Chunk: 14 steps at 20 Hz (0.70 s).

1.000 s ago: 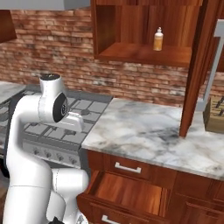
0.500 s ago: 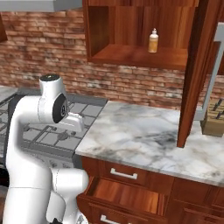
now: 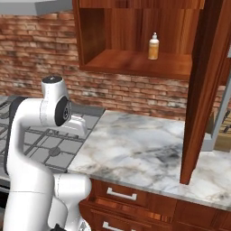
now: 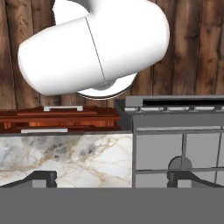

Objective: Locate and retrieve the soap dispenser and soap dispenser from the cabinet. Place them next to the sink.

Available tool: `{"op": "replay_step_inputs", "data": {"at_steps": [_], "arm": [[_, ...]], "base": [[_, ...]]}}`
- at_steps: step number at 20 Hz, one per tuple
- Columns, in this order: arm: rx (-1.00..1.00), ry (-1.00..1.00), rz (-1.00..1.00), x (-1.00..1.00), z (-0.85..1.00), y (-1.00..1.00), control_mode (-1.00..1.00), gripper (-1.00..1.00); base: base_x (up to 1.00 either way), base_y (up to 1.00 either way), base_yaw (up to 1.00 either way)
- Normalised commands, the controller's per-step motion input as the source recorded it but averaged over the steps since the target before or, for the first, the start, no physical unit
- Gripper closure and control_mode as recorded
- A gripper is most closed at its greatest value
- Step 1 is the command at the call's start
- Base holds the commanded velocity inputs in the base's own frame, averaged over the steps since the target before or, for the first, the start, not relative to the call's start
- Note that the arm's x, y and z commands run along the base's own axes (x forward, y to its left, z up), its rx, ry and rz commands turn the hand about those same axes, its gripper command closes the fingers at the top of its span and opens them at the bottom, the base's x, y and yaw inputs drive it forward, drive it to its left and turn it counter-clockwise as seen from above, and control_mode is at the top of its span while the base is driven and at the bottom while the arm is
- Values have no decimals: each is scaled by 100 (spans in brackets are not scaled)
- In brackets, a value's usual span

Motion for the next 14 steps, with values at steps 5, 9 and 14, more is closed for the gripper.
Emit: {"op": "replay_step_inputs", "data": {"at_steps": [5,9,14], "arm": [[0,0,0,0,0,0,100,-100],[0,0,0,0,0,0,100,-100],[0,0,0,0,0,0,100,-100]], "base": [[22,-24,-3],[19,-21,-2],[17,-18,0]]}}
